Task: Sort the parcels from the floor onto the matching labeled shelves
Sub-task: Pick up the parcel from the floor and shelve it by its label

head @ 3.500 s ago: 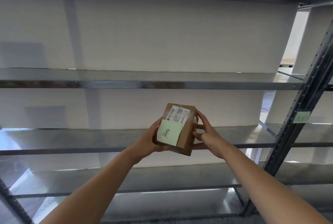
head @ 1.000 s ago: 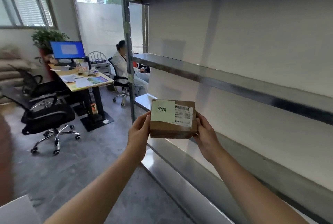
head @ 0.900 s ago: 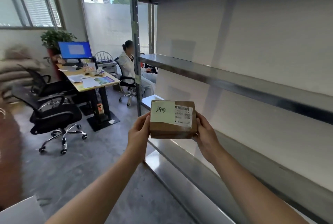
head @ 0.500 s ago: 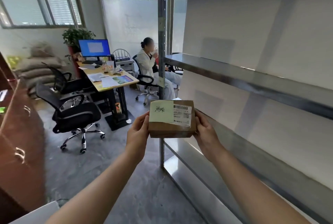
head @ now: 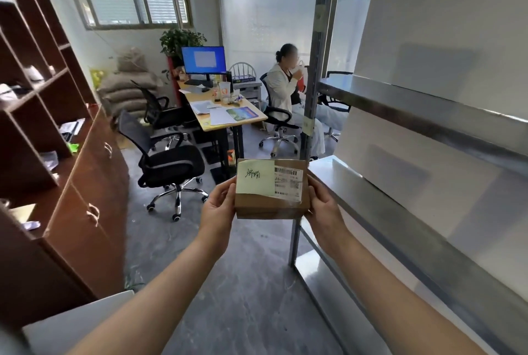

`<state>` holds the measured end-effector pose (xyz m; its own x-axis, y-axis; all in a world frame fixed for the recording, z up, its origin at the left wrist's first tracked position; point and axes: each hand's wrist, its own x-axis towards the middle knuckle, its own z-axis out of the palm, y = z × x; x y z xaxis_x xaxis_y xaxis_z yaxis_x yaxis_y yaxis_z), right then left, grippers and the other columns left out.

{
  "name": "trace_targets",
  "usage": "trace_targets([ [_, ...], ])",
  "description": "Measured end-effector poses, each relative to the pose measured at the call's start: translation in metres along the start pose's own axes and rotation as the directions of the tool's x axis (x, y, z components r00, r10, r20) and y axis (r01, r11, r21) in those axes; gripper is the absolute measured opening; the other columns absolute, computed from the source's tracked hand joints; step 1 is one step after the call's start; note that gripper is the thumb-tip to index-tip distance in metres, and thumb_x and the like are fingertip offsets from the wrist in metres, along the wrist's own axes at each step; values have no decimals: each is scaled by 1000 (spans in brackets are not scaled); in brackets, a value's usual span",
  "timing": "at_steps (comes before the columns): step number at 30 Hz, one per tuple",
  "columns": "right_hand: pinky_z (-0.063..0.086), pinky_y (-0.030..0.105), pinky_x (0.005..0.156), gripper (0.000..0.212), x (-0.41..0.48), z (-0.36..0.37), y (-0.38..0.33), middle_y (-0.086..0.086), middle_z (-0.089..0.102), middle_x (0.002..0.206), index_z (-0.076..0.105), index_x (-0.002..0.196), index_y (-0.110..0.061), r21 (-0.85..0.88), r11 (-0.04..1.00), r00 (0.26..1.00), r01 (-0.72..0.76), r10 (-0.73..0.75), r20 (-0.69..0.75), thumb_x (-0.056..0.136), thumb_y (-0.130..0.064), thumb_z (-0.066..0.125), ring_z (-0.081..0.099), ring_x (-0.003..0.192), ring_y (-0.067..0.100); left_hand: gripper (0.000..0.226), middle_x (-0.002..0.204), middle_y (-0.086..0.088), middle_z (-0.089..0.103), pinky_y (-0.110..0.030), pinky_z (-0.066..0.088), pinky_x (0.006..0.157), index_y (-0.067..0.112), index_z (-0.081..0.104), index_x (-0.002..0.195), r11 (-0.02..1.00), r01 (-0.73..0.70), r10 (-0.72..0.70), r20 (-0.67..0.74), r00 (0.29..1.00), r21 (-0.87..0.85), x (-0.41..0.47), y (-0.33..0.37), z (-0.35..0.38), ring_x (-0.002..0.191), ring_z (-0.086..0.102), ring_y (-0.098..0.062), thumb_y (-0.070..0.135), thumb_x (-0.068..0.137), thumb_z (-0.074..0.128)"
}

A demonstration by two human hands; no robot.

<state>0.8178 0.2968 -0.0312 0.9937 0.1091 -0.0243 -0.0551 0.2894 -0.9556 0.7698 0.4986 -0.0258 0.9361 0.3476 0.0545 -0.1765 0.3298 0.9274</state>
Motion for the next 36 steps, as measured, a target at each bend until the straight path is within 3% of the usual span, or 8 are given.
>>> trace_targets([
  [3, 54, 43, 96, 35, 32, 14, 5, 10, 67, 128, 62, 125, -26, 19, 999, 999, -31, 30, 33, 108, -15, 33, 63, 119, 28, 18, 103, 2, 75, -29, 53, 87, 22, 70, 109, 1000, -25, 26, -65, 998, 12, 24, -1, -5, 99, 66, -14, 18, 100, 55],
  [6, 57, 39, 90, 32, 67, 26, 2, 8, 67, 122, 62, 116, -30, 8, 999, 996, -46, 45, 79, 108, -16, 34, 65, 112, 23, 19, 108, -1, 73, -33, 53, 91, 22, 70, 109, 999, -43, 44, -134, 990, 10, 50, -3, -7, 104, 65, -18, 17, 100, 55],
  [12, 58, 37, 82, 33, 136, 33, 4, 9, 67, 123, 59, 131, -22, -5, 996, 979, -92, 92, 180, 108, -18, 35, 65, 112, 24, 20, 109, -1, 74, -32, 52, 86, 22, 71, 109, 996, -82, 91, -251, 964, 45, 99, -8, 2, 105, 64, -19, 15, 100, 55],
  [16, 59, 40, 80, 29, 174, 31, -2, 9, 70, 116, 60, 125, -22, -54, 993, 961, -108, 118, 249, 108, -22, 37, 67, 104, 22, 20, 113, -3, 73, -25, 54, 79, 23, 72, 109, 992, -108, 122, -316, 941, 61, 125, -12, 10, 106, 64, -18, 16, 100, 55],
  [19, 58, 48, 88, 26, 196, 29, -3, 10, 69, 117, 61, 120, -25, -67, 991, 957, -117, 130, 261, 107, -24, 39, 66, 108, 25, 20, 112, -3, 73, -29, 52, 84, 24, 73, 106, 993, -101, 117, -342, 932, 65, 137, -18, 18, 107, 64, -18, 16, 100, 56],
  [28, 54, 55, 93, 24, 238, 14, 0, 10, 69, 117, 63, 112, -29, -76, 990, 959, -121, 136, 248, 106, -25, 40, 65, 106, 26, 20, 121, -10, 70, -32, 52, 89, 19, 70, 112, 996, -79, 92, -363, 927, 49, 170, -38, 41, 109, 62, -19, 15, 100, 56],
  [33, 56, 50, 91, 23, 256, 7, 2, 9, 70, 117, 63, 114, -30, -93, 989, 966, -116, 134, 220, 106, -26, 41, 66, 110, 25, 19, 117, -8, 71, -29, 54, 85, 22, 71, 108, 997, -68, 76, -328, 942, 33, 192, -45, 46, 105, 64, -18, 15, 100, 55],
  [36, 58, 45, 85, 24, 268, 4, 0, 10, 69, 117, 63, 112, -30, -88, 990, 974, -113, 128, 184, 106, -25, 41, 67, 107, 24, 19, 115, -7, 71, -33, 53, 91, 21, 70, 109, 999, -51, 51, -305, 951, 10, 210, -52, 50, 107, 63, -19, 15, 100, 55],
])
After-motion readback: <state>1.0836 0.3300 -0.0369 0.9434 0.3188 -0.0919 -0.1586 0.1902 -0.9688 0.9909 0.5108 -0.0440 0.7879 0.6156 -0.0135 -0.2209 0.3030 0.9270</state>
